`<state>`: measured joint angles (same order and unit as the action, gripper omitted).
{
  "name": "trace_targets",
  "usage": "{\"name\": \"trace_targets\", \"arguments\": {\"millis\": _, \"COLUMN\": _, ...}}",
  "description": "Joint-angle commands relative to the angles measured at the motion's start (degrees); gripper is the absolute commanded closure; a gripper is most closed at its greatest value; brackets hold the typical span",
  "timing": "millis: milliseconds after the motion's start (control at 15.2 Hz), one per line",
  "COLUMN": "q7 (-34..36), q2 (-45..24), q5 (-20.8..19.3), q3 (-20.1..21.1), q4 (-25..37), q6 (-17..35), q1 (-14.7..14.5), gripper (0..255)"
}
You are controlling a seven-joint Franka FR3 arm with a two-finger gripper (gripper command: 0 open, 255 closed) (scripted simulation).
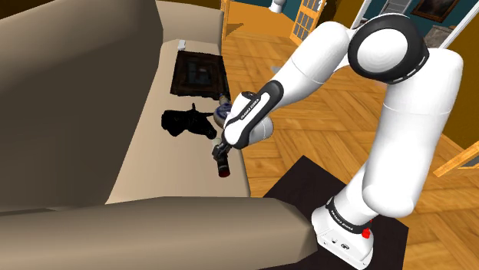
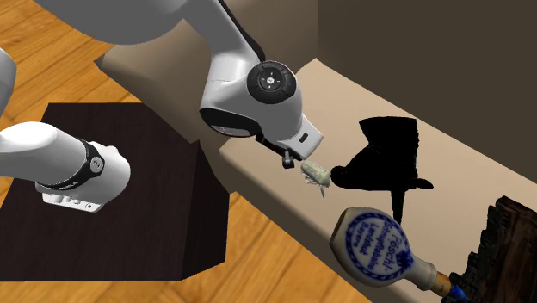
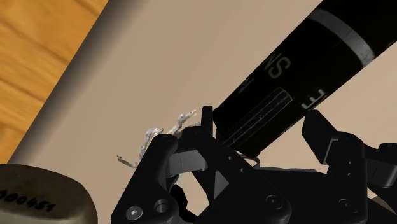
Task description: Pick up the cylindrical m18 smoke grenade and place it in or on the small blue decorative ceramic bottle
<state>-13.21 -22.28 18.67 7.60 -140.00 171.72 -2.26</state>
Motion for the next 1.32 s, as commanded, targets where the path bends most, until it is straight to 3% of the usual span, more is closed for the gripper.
{"name": "trace_targets", "arguments": {"millis": 0, "q7": 0.64, "q2": 1.86, "q5": -0.40, "q3": -0.62, "q4": -0.32, "q6": -1.56, "q1": -0.57, "gripper": 255}}
{"name": "trace_targets", "arguments": {"millis": 1254, "q7": 6.25, "q2": 17.22, "q5": -5.57, "q3": -3.89, "q4": -1.57, "q6": -15.65, "q1": -2.64, "gripper": 255}}
